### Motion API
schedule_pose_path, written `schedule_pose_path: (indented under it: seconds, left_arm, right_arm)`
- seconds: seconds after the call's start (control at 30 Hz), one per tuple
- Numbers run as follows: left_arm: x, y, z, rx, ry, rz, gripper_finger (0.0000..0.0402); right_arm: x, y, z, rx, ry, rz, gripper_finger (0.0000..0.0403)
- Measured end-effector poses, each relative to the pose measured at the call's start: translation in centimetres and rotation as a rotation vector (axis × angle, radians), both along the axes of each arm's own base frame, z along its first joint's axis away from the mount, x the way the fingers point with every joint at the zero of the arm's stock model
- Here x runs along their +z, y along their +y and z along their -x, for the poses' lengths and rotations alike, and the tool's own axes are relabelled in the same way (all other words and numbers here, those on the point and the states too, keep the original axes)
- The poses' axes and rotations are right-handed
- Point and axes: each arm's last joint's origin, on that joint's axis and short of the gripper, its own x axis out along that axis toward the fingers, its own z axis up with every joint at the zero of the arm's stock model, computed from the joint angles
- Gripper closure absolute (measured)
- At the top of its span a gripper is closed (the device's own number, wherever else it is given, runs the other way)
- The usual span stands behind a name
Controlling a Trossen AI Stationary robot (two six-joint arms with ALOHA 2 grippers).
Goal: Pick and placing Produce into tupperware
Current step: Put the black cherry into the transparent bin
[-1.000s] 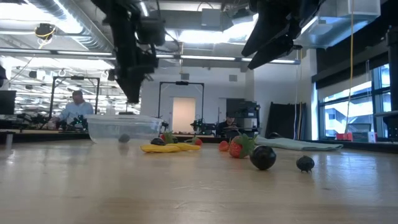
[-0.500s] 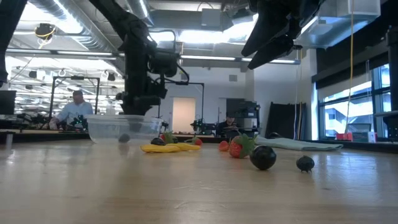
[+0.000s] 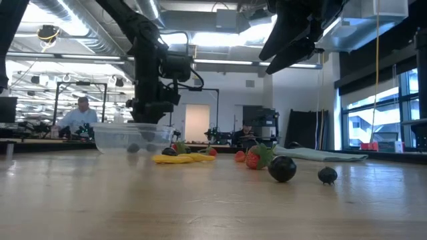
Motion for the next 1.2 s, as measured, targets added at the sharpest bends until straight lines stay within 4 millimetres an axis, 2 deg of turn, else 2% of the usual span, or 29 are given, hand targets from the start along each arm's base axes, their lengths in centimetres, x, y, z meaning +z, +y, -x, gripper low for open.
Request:
schedule_pose_path:
  seconds: [0.1, 0.27, 0.37, 0.47, 0.63, 0.8, 0.93, 1.1, 1.2]
  left_arm:
    - [0.8, -0.1, 0.2, -0.001, -0.021, -0.014, 0.0263]
    - [4.5, -1.2, 0.7, -0.060, -0.151, -0.094, 0.0271]
    - [7.5, -2.5, 1.0, -0.147, -0.274, -0.158, 0.0274]
    - [10.2, -4.4, 1.4, -0.280, -0.421, -0.152, 0.0277]
    - [13.0, -7.4, 2.0, -0.440, -0.622, -0.048, 0.0264]
    - [13.3, -10.3, 1.6, -0.561, -0.655, 0.039, 0.0215]
    - [12.7, -12.4, 0.7, -0.631, -0.633, 0.082, 0.0180]
    - [11.5, -14.3, -0.4, -0.674, -0.582, 0.089, 0.0166]
    - [10.3, -14.8, -1.1, -0.658, -0.525, 0.076, 0.0168]
  right_arm:
    - [0.0, 0.0, 0.0, -0.002, -0.001, -0.002, 0.0064]
    - [0.0, 0.0, 0.0, -0.002, -0.001, -0.002, 0.0064]
    - [0.1, 0.0, -0.1, -0.003, -0.014, -0.005, 0.0064]
    - [0.2, 0.0, -0.2, -0.002, -0.032, -0.009, 0.0064]
    - [0.3, 0.1, -0.3, -0.001, -0.046, -0.011, 0.0064]
    - [0.3, 0.1, -0.3, -0.002, -0.049, -0.012, 0.0064]
    - [0.3, 0.1, -0.3, -0.003, -0.050, -0.012, 0.0064]
    - [0.3, 0.1, -0.4, -0.003, -0.053, -0.013, 0.0064]
    - [0.4, 0.1, -0.4, -0.003, -0.057, -0.014, 0.0064]
